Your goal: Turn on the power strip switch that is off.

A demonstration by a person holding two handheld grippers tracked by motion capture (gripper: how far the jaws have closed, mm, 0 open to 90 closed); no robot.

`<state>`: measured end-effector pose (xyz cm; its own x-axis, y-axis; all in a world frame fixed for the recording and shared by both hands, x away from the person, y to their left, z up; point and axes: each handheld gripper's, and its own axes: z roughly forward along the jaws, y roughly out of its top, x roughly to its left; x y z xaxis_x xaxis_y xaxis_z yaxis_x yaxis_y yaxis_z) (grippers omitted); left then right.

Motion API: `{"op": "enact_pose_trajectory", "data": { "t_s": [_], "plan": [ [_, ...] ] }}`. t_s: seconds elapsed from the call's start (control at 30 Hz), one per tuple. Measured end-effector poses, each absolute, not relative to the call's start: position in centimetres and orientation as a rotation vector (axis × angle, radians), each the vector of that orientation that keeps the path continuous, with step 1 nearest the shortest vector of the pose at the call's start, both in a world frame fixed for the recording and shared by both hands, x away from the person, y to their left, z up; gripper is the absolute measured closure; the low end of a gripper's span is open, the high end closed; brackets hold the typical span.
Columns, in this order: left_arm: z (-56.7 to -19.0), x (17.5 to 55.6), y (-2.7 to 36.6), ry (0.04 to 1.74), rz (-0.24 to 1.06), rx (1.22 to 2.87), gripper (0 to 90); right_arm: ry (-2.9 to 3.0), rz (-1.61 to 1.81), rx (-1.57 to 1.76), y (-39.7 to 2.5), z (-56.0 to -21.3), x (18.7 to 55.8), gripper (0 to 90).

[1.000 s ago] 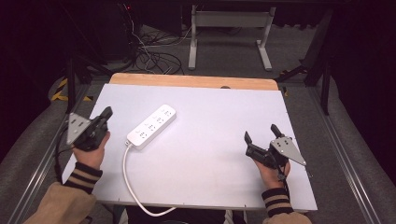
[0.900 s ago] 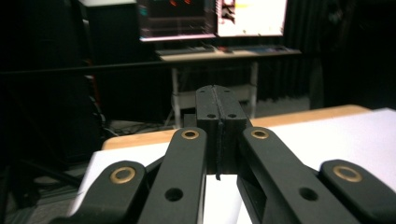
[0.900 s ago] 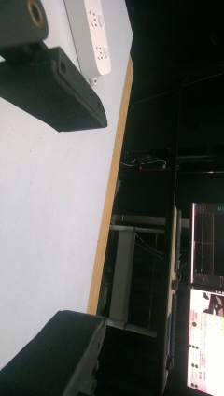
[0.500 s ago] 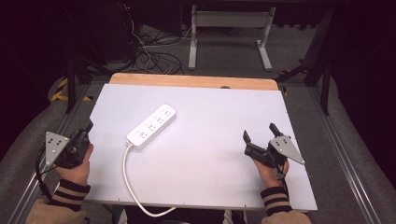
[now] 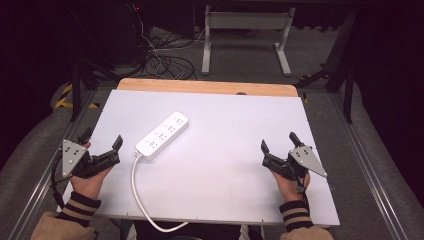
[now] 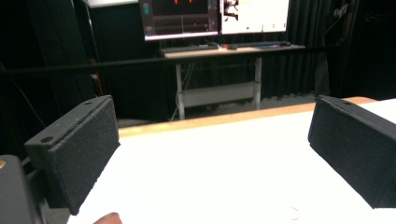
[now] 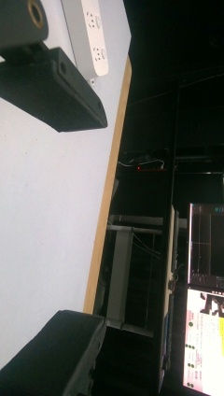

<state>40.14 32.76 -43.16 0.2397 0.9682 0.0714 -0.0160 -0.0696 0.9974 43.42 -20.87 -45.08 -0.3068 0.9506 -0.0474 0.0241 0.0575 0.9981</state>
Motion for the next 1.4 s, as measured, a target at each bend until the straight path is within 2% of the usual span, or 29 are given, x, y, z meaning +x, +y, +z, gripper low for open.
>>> {"op": "enact_pose_trajectory", "data": {
  "t_s": [1.4],
  "plan": [
    [-43.21, 40.22, 33.21, 1.02, 1.022, 1.361, 3.2, 1.491, 1.376, 1.016, -20.6, -44.91, 43.23, 5.9]
  ]
}}
